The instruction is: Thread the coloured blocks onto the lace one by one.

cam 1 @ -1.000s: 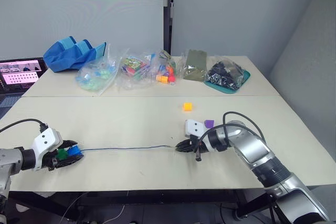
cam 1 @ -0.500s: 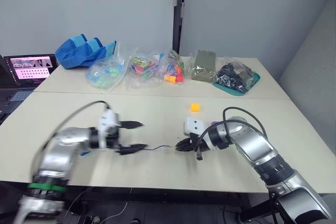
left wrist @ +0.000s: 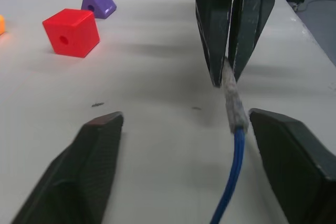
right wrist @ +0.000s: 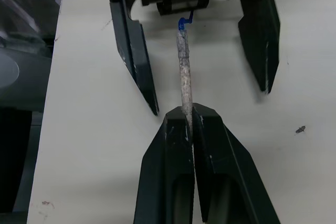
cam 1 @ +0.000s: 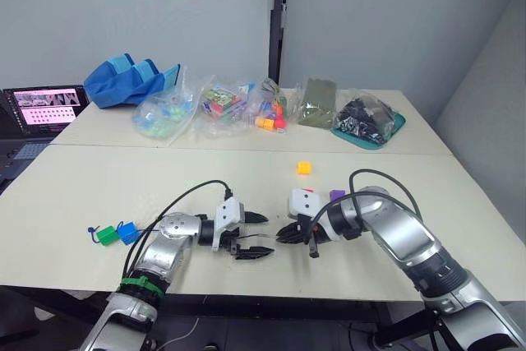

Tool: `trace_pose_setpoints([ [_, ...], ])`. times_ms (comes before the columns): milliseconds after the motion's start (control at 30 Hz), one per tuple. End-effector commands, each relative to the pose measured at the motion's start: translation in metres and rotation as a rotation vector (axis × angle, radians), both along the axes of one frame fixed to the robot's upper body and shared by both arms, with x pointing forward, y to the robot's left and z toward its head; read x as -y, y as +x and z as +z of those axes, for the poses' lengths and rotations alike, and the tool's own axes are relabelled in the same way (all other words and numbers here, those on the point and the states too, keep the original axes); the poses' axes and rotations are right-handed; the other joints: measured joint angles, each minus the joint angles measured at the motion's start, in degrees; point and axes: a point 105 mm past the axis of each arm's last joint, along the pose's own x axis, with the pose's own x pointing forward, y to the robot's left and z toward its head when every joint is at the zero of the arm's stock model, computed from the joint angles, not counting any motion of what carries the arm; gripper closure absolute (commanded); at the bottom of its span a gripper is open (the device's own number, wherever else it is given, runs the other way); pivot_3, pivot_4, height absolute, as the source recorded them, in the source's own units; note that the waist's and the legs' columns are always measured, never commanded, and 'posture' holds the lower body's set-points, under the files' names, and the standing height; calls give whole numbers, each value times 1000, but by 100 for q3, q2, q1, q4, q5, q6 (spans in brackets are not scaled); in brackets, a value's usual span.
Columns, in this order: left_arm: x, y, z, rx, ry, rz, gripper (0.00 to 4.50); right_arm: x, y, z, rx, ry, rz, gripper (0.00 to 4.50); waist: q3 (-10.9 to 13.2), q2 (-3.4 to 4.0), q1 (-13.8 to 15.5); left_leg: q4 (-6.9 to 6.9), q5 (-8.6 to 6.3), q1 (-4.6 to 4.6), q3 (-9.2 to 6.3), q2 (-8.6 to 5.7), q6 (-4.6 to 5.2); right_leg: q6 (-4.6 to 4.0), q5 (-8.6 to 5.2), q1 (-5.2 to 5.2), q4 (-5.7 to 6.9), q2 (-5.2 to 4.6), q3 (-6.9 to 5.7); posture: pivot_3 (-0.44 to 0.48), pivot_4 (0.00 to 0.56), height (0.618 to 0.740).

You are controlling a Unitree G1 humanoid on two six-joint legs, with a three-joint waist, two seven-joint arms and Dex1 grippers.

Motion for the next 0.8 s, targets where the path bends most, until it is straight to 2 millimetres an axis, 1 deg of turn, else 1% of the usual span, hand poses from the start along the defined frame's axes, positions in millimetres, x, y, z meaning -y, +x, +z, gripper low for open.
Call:
trace_pose_setpoints([
  [33,7,-1,12,33,-25,-48,1870,0,-2,7,25,12,4,4500,0,0,-4,0,0,0,0,0,0,0,0,0,0,0,0,0,150,740],
  [167,3,-3,16,30,-40,-59,3162,3,-2,5,24,0,-2,4500,0,0,-15,0,0,1,0,0,0,0,0,0,1,0,0,0,150,740],
  [267,-2,-5,16,28,-32,-64,4287,4,-2,2,26,-10,-6,4500,0,0,-14,0,0,1,0,0,0,0,0,0,1,0,0,0,150,740],
  [300,-4,-6,15,25,-32,-66,4472,5,-1,1,27,-13,-7,4500,0,0,-14,-1,0,1,0,0,0,0,0,0,1,0,0,0,150,740],
  [433,-4,-8,18,11,-55,-77,4472,6,0,0,28,-18,-11,4500,0,0,-10,0,0,1,0,0,0,0,0,0,1,0,0,0,150,740],
  [567,-3,-6,22,-9,-91,-55,4472,7,0,-1,28,-25,-14,4500,0,0,-8,0,0,1,0,0,0,0,0,0,0,0,0,0,150,740],
  [667,-3,-5,25,-9,-104,-54,3517,9,0,-2,28,-29,-15,4500,0,0,-9,0,0,1,0,0,0,0,0,0,0,0,0,0,150,740],
  [800,-3,-8,20,-21,-75,-71,2230,10,0,-2,27,-32,-18,4500,0,0,-7,0,0,1,0,0,0,0,0,0,0,0,0,0,150,740],
])
